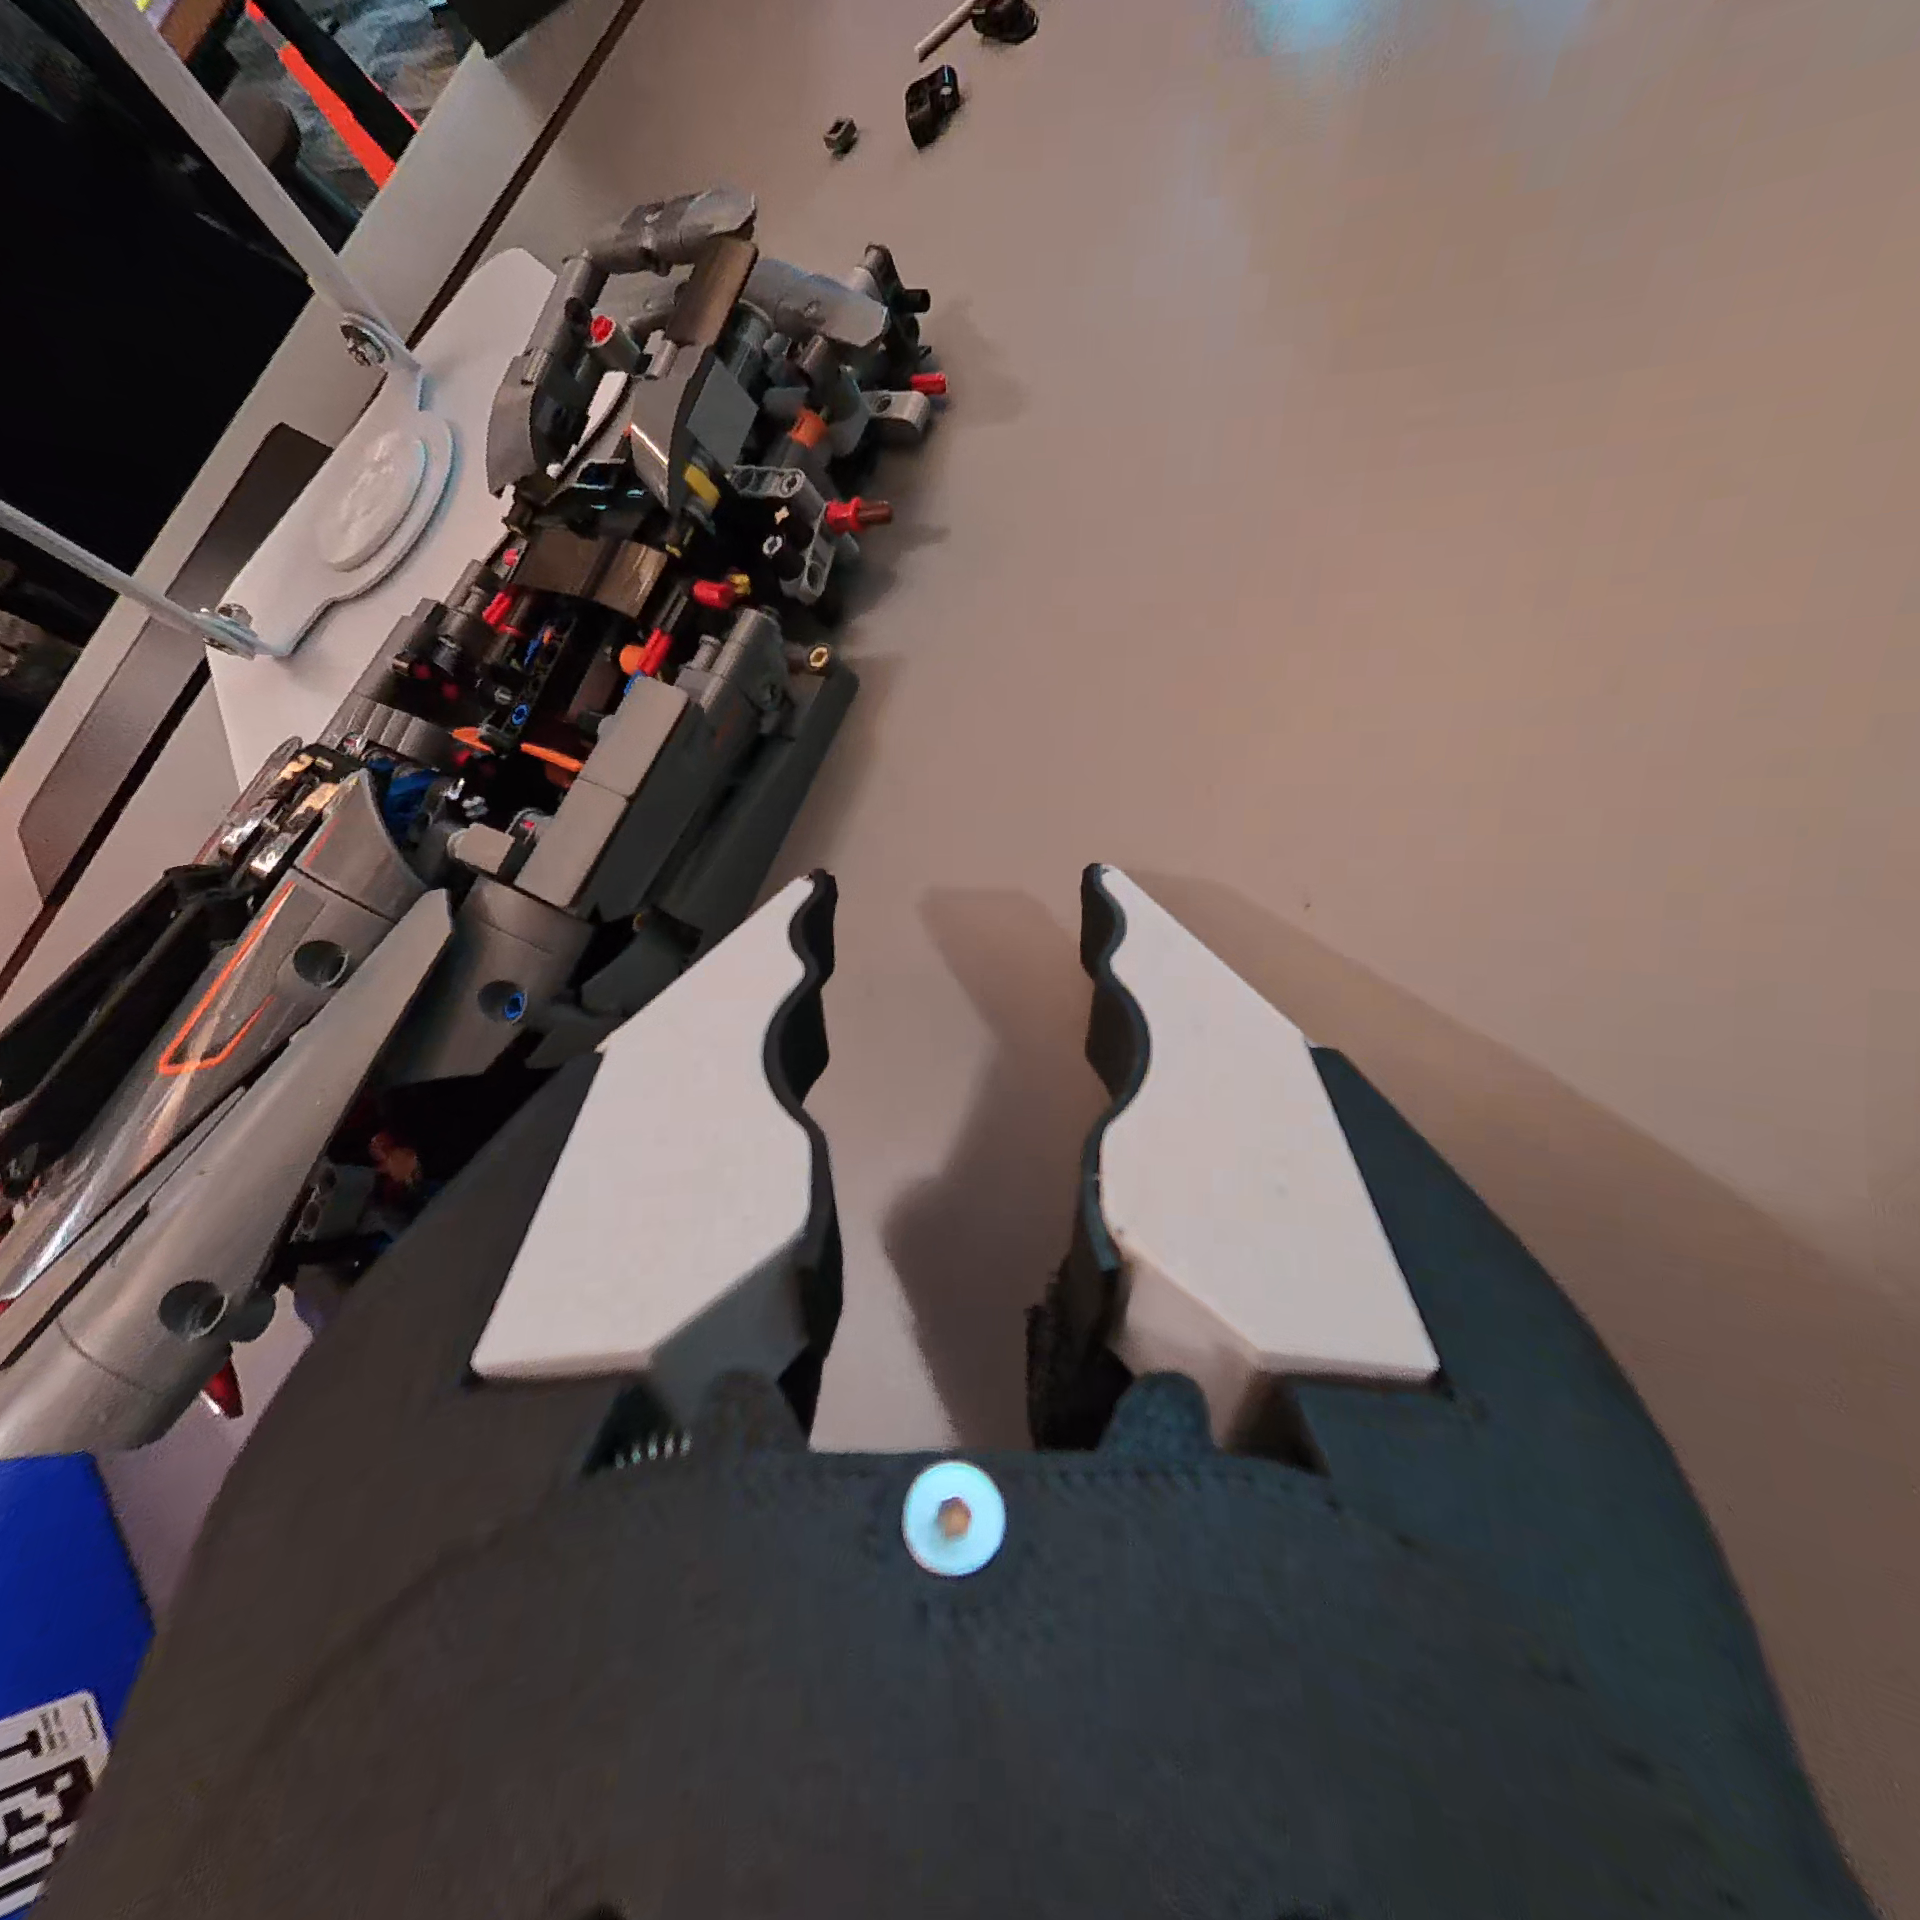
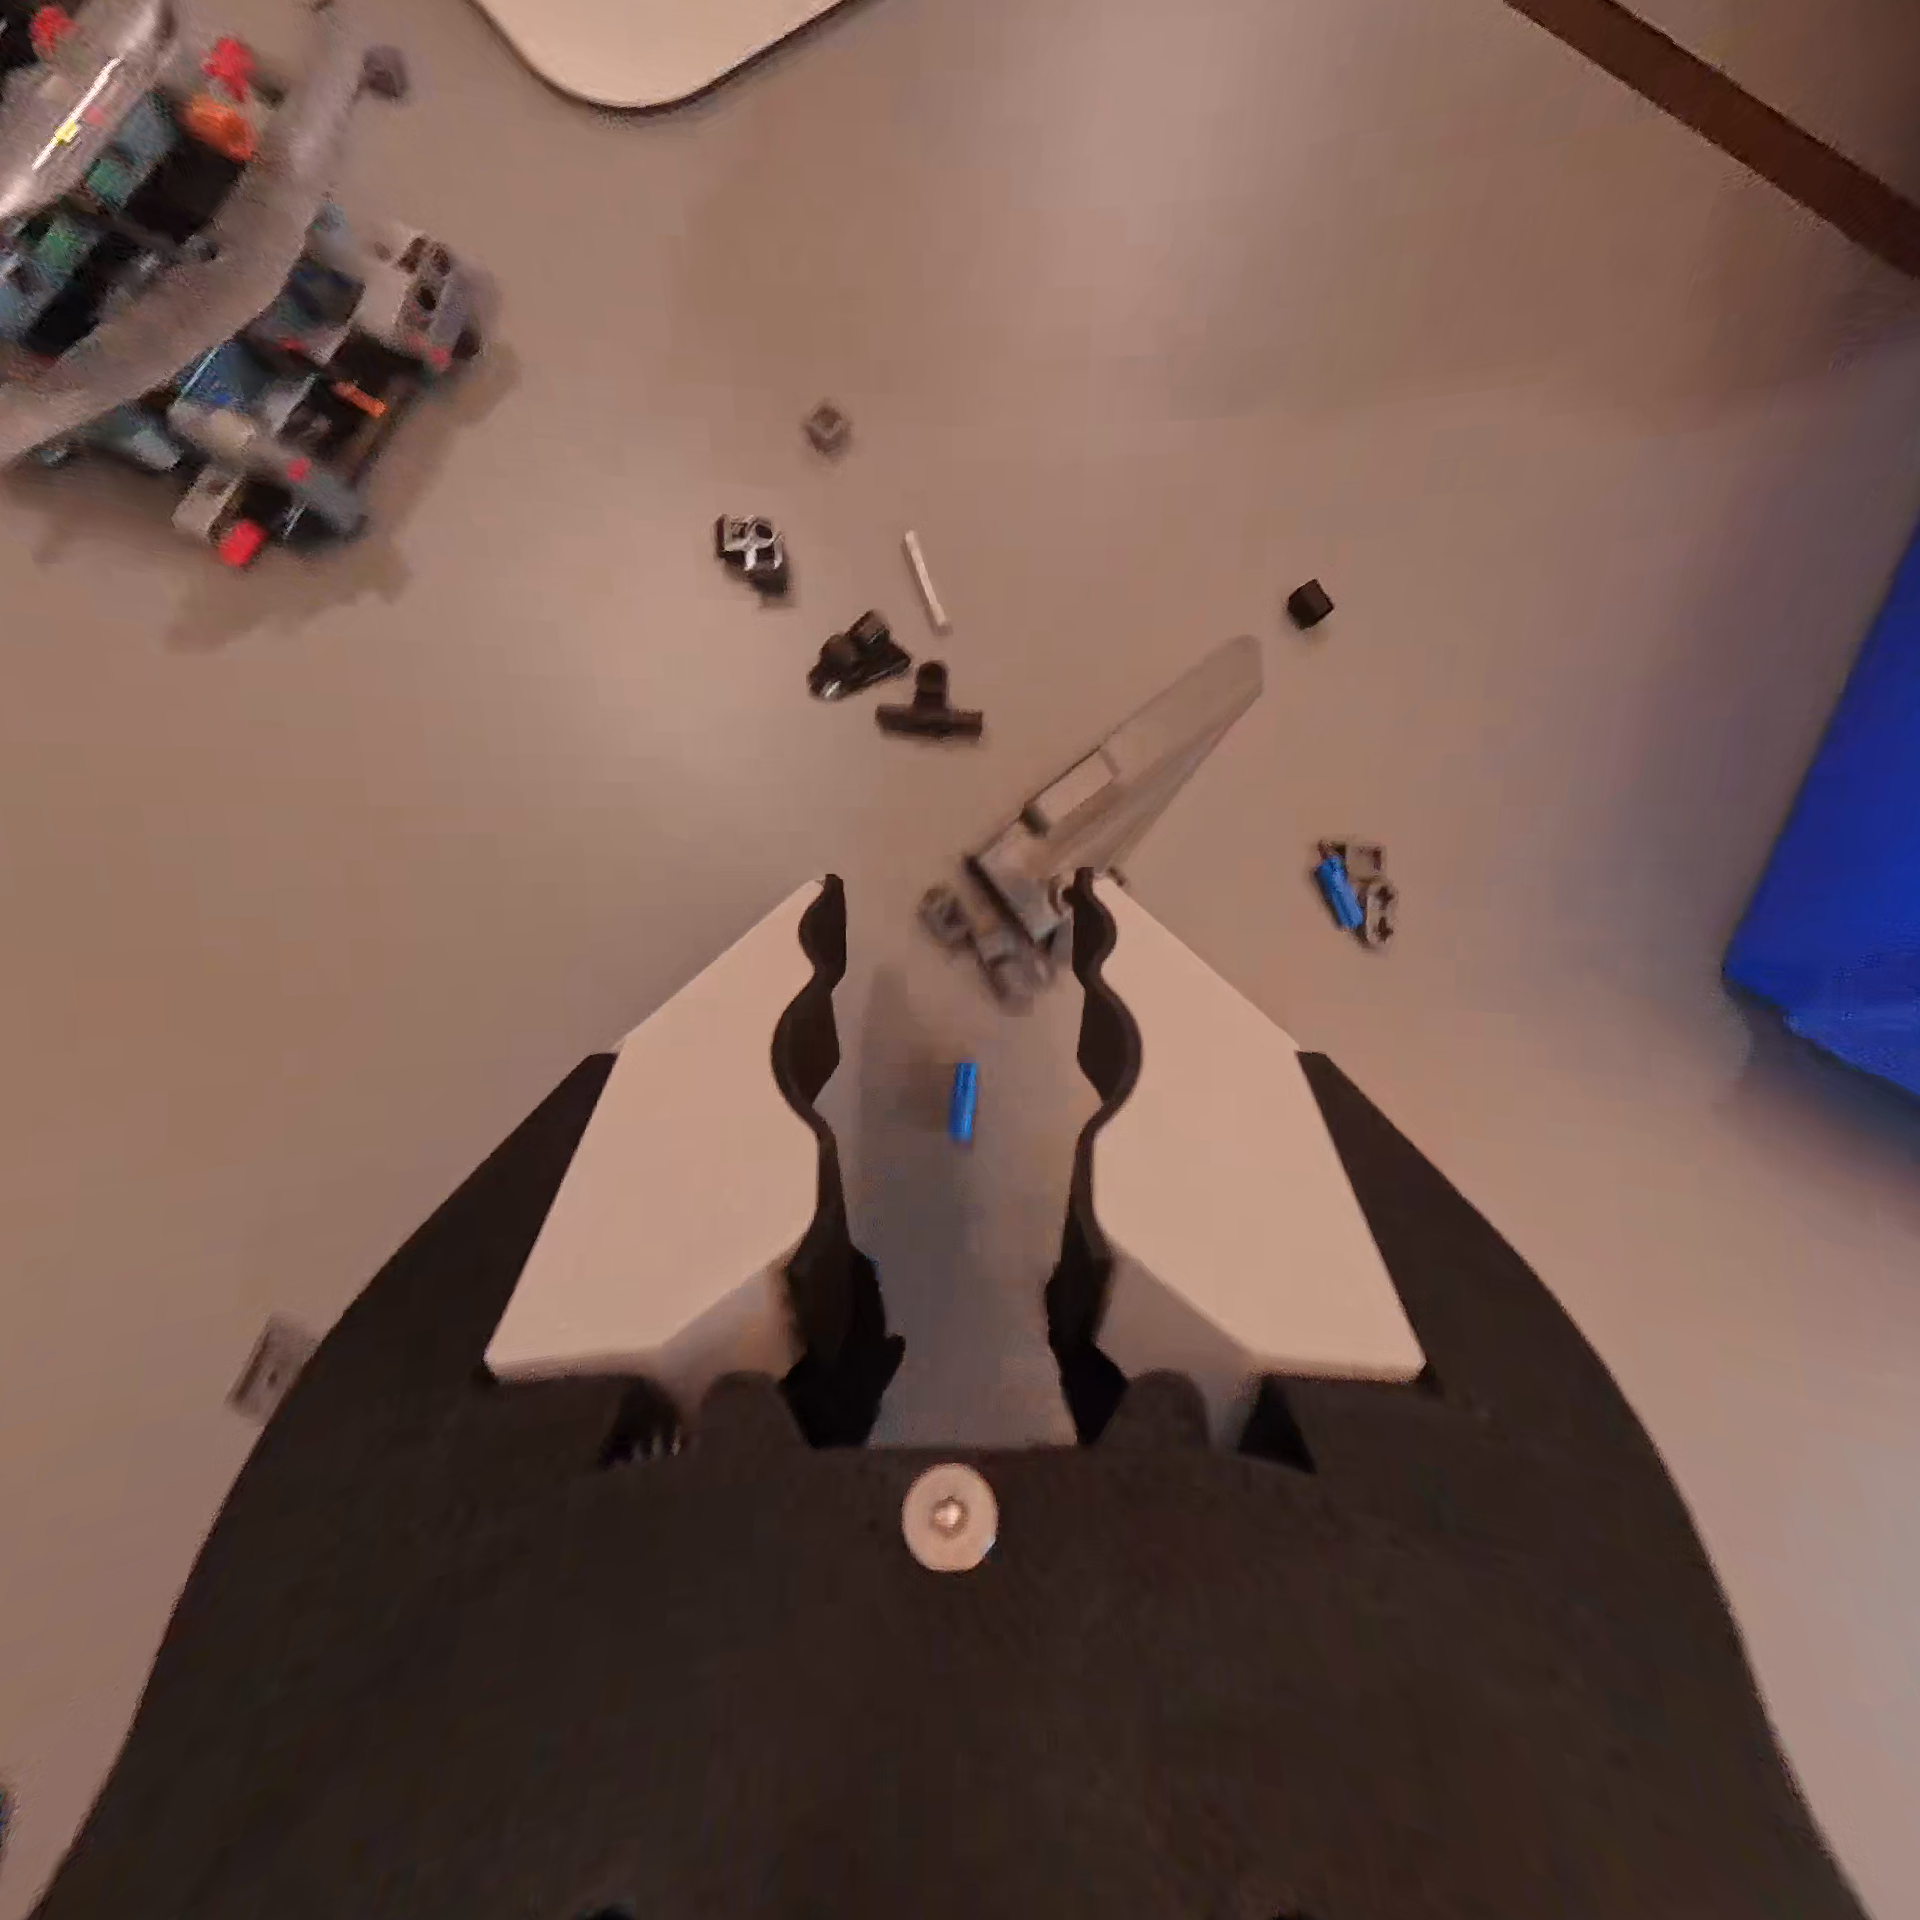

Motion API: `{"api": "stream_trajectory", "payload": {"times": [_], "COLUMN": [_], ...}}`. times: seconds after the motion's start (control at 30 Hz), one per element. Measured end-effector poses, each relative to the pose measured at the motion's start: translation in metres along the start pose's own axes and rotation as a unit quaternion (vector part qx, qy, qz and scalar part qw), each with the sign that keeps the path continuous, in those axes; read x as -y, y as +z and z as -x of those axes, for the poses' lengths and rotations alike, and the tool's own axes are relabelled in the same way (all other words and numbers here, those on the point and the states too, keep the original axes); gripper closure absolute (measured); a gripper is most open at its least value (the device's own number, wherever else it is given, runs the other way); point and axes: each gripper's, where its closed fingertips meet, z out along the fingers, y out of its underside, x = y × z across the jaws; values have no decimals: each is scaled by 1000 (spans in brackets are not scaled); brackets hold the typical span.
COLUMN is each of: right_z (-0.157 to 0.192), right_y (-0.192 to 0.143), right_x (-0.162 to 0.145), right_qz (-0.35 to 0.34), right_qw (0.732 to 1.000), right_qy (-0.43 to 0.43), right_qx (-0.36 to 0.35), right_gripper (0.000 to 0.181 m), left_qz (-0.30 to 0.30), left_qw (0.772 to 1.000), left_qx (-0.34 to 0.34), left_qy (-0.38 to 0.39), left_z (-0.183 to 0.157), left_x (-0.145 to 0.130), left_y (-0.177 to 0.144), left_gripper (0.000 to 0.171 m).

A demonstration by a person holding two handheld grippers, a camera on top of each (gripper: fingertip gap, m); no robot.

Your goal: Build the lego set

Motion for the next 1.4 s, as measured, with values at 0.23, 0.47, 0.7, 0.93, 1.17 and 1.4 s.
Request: {"api": "stream_trajectory", "payload": {"times": [0.23,0.47,0.7,0.93,1.17,1.4], "right_z": [-20,-25,-24,-10,71,186], "right_y": [30,30,19,-5,-55,-103], "right_x": [-3,-2,-2,8,53,88], "right_qz": [75,59,31,-15,-123,-214], "right_qw": [997,997,997,995,968,844], "right_qy": [27,46,61,77,65,89], "right_qx": [-22,-6,21,62,210,484], "right_gripper": [141,160,174,175,175,175], "left_qz": [-2,-2,-5,-5,-29,-178], "left_qw": [1000,1000,1000,1000,1000,975], "left_qx": [-9,-8,-12,-12,4,-59], "left_qy": [1,3,4,4,-7,-116], "left_z": [-2,-2,-3,-2,4,5], "left_x": [1,1,1,1,7,61], "left_y": [1,1,0,-1,-5,-35], "left_gripper": [127,127,126,125,118,123]}}
